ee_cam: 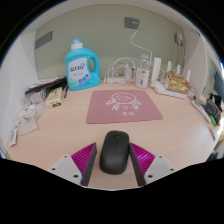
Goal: Arrange mouse
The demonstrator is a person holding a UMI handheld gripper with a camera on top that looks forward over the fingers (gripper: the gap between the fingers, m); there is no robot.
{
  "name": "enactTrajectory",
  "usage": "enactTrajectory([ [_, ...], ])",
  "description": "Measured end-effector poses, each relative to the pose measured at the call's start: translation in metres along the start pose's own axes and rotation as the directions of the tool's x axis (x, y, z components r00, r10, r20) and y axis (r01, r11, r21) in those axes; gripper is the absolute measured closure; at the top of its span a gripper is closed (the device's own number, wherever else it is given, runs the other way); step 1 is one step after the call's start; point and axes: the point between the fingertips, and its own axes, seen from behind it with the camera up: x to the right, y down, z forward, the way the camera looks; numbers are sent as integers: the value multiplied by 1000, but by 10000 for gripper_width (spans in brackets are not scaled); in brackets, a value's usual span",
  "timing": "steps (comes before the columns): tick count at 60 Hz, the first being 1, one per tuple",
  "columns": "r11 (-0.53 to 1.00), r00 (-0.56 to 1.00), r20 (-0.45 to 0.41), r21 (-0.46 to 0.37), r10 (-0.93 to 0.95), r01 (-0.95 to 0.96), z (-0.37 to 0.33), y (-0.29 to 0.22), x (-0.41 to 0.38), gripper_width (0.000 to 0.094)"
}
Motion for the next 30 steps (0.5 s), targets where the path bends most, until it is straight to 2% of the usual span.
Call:
enactTrajectory([
  [5,1000,1000,0,14,-26,26,5,-5,-6,452],
  [14,997,997,15,10,-79,78,6,-5,-7,533],
  [21,995,994,58,-13,-96,97,5,-8,-9,591],
  [24,995,991,85,7,-99,99,-3,-21,-13,590],
  [30,990,986,131,110,-101,87,-28,-84,-19,591],
])
